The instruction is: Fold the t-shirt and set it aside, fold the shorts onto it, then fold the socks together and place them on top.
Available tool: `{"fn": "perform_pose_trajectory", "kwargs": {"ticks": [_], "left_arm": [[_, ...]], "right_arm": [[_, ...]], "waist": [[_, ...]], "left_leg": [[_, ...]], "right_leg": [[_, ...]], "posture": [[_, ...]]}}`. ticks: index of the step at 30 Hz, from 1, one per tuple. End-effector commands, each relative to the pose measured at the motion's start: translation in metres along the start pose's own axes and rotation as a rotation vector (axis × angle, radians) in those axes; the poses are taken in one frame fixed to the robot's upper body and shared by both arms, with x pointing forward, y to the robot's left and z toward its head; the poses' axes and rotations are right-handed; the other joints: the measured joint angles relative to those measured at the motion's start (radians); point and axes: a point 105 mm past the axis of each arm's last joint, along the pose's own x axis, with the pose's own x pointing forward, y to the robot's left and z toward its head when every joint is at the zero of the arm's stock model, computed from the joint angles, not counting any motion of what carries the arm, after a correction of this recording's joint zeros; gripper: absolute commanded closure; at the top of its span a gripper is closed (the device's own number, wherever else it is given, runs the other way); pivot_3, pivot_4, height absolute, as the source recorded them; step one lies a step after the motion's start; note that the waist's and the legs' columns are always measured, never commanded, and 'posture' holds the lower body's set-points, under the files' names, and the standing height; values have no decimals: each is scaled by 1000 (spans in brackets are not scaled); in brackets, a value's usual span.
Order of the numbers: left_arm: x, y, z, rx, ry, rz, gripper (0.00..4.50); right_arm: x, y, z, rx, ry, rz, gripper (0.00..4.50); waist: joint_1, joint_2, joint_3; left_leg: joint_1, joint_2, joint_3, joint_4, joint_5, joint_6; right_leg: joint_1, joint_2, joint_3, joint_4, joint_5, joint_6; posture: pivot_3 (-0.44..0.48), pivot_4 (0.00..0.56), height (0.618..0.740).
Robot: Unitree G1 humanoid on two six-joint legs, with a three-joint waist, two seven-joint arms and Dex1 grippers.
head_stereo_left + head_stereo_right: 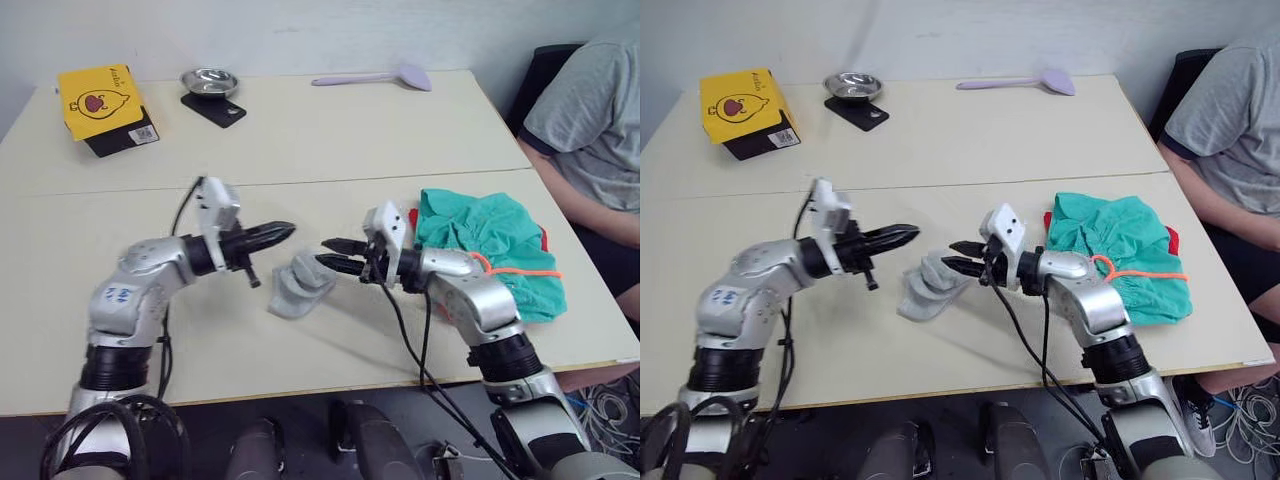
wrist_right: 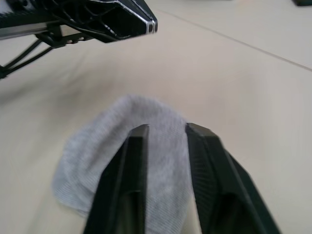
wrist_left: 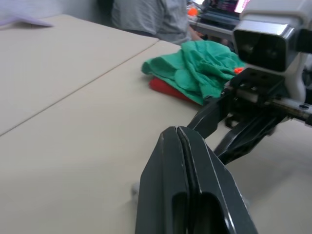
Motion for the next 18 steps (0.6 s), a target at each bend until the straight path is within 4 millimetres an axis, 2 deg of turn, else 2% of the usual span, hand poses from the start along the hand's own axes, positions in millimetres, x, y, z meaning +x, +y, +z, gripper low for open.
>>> {"fn": "perform_pose_trajectory", "kwargs": {"ticks": [1, 5, 8, 14, 18], "left_arm": [[6, 2, -11, 50, 52, 10, 4500], [11, -10, -19, 28, 56, -44, 4500], [2, -17, -36, 29, 116, -64, 4500], [-12, -7, -74, 30, 244, 31, 4500], [-14, -5, -84, 15, 256, 63, 4500]], "right_arm": [[2, 5, -1, -72, 3, -5, 4451], [5, 11, -14, -78, 49, -18, 4451], [4, 10, -21, -72, 77, -51, 4451], [3, 13, -23, -51, 65, -49, 4451], [-1, 22, -23, -31, 47, 6, 4451]], "waist": [[-2, 0, 0], [-3, 0, 0], [-7, 0, 0], [-3, 0, 0], [-1, 0, 0]], "left_leg": [[0, 0, 0, 0, 0, -1], [1, 1, 0, 0, 1, -2], [1, 0, 0, 1, 1, -1], [3, 0, -1, 1, 2, 0], [3, 0, -2, 1, 1, 3]], "right_leg": [[0, 0, 0, 0, 0, 0], [0, 0, 0, 1, 0, 0], [0, 0, 1, 3, 0, 0], [0, 0, 1, 6, 0, -1], [1, 0, 1, 6, 0, -1]], "posture": [[0, 150, 740], [0, 150, 740], [0, 150, 740], [0, 150, 740], [0, 150, 740]]}}
